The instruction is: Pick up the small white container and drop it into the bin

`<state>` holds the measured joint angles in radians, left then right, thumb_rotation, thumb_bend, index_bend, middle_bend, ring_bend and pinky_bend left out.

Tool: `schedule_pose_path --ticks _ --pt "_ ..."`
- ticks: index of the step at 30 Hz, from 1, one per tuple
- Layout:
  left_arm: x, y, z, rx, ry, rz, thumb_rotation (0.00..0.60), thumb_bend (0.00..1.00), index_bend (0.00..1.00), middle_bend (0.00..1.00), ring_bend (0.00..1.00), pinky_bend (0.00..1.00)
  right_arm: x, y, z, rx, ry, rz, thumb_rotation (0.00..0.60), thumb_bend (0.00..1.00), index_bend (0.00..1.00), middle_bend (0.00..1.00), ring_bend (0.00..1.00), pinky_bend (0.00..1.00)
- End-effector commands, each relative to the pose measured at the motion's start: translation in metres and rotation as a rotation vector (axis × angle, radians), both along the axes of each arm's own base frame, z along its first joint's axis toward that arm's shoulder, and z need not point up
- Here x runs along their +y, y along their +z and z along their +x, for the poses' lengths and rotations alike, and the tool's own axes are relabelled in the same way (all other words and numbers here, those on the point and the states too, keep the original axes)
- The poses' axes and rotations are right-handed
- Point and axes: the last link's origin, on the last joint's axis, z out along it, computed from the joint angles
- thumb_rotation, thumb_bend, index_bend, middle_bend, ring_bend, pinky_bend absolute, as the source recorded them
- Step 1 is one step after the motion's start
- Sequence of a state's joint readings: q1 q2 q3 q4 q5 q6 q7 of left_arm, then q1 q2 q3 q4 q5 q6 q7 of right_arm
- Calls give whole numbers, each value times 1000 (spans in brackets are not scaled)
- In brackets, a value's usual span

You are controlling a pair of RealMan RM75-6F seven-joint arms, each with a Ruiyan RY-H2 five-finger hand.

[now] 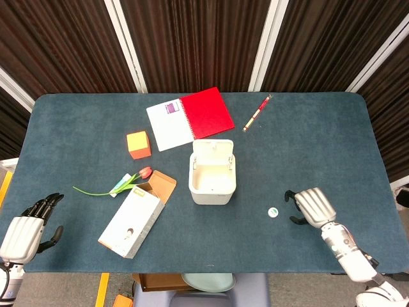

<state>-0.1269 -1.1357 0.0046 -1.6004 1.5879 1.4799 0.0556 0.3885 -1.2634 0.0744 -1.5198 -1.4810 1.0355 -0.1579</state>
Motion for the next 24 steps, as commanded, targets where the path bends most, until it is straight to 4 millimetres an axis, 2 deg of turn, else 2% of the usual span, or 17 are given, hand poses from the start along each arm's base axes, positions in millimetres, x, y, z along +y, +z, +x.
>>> schedule_pose_path --ticks 1,12,24 --pt "0 1 -1 -4 5 4 600 416 109 127 194 387 -4 -11 -1 11 -9 31 600 274 587 789 894 1000" --pt "1 3 -3 1 19 12 600 416 113 132 194 396 -15 -41 -8 32 -45 98 600 276 593 789 894 1000" --pt "1 4 -3 1 16 14 600 414 118 133 194 397 -23 -58 -10 2 -49 118 600 276 608 791 897 1000"
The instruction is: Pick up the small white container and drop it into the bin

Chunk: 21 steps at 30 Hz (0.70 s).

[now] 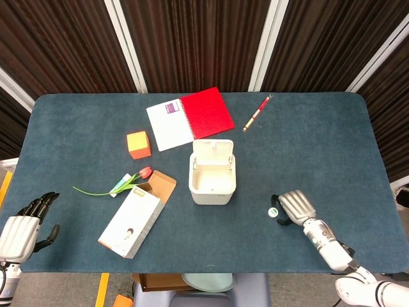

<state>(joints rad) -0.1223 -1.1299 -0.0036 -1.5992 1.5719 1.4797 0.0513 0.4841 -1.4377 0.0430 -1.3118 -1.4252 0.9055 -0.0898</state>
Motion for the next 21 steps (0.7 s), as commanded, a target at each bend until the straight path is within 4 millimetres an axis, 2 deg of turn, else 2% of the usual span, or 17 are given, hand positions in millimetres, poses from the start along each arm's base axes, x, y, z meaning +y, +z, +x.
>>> schedule_pose_path --ticks 1,14,21 --pt "0 0 0 -1 0 0 600 414 118 133 194 397 -1 -3 0 -8 2 2 600 276 611 791 897 1000" --pt "-1 0 1 0 -4 -4 600 415 122 133 194 399 -7 -11 2 -63 9 -1 600 292 644 803 911 1000" --pt "-1 0 1 -4 -5 -1 600 415 122 134 194 400 -5 -6 3 -88 34 -29 600 293 780 808 916 1000"
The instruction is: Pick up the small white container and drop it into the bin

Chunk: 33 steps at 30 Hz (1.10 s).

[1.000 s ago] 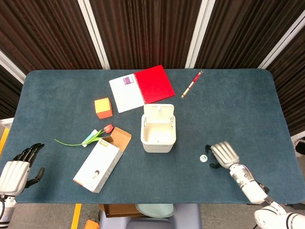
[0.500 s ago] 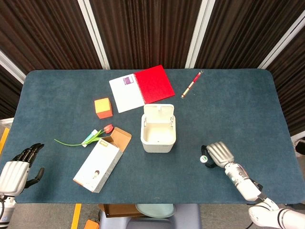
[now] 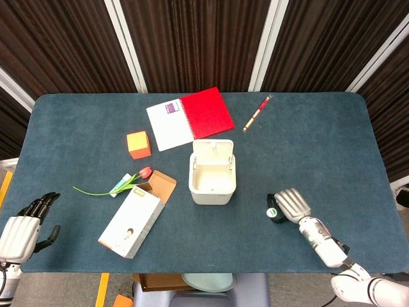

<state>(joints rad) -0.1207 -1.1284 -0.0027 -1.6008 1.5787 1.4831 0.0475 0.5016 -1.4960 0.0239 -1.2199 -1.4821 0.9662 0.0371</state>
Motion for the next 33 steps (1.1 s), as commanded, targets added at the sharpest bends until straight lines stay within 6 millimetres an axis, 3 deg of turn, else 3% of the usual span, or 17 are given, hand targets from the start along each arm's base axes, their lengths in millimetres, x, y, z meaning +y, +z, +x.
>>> schedule_pose_path --ticks 1,9,17,22,27,33 --pt "0 0 0 0 0 -1 600 416 123 133 194 400 2 6 1 -15 11 -19 600 293 784 808 916 1000" --pt "0 -2 0 7 -1 -8 600 416 122 133 194 400 9 33 14 -61 65 -101 600 293 787 808 916 1000" --pt "1 -4 0 16 1 -18 600 416 122 133 194 400 26 78 49 -133 179 -235 600 293 787 808 916 1000" --pt "1 -5 0 23 4 -20 600 415 123 134 194 400 22 96 77 -147 244 -296 600 293 787 808 916 1000" --pt "1 -6 0 28 5 -25 600 415 123 133 194 400 3 96 105 -147 278 -294 600 293 786 808 916 1000" --pt "1 -5 0 25 6 -19 600 415 122 134 193 400 -23 79 135 -144 290 -255 600 293 786 808 916 1000"
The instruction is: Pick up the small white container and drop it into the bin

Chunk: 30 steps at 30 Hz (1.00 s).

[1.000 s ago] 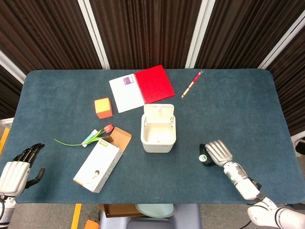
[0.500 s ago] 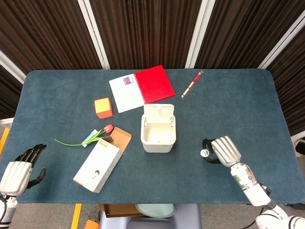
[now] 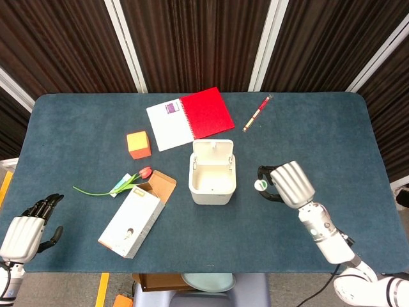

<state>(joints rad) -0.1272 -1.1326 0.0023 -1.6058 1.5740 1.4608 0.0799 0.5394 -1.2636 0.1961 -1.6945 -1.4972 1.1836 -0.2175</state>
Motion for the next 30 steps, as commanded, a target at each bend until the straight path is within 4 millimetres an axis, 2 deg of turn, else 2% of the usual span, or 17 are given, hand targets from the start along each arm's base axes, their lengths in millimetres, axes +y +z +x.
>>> schedule_pose_path --ticks 1,8,16,21,24,30 --pt "0 1 0 -1 0 3 600 414 122 134 193 400 -14 -12 19 3 12 26 600 293 786 808 916 1000" --pt "0 2 -1 -5 1 5 600 415 123 134 194 400 -33 -33 42 1 20 50 600 293 787 808 916 1000" --pt "0 2 -1 -8 3 6 600 415 122 135 194 400 -43 -41 49 -24 4 57 600 278 772 808 916 1000" --pt "0 2 -1 -6 3 5 600 415 122 134 194 400 -43 -40 45 -35 2 66 600 93 583 808 915 1000" --pt "-1 2 -1 -4 3 4 600 415 123 135 194 400 -40 -35 42 -35 8 55 600 79 483 808 916 1000" --pt "-1 1 0 2 2 1 600 415 123 135 194 400 -29 -15 27 29 14 -29 600 78 427 808 915 1000"
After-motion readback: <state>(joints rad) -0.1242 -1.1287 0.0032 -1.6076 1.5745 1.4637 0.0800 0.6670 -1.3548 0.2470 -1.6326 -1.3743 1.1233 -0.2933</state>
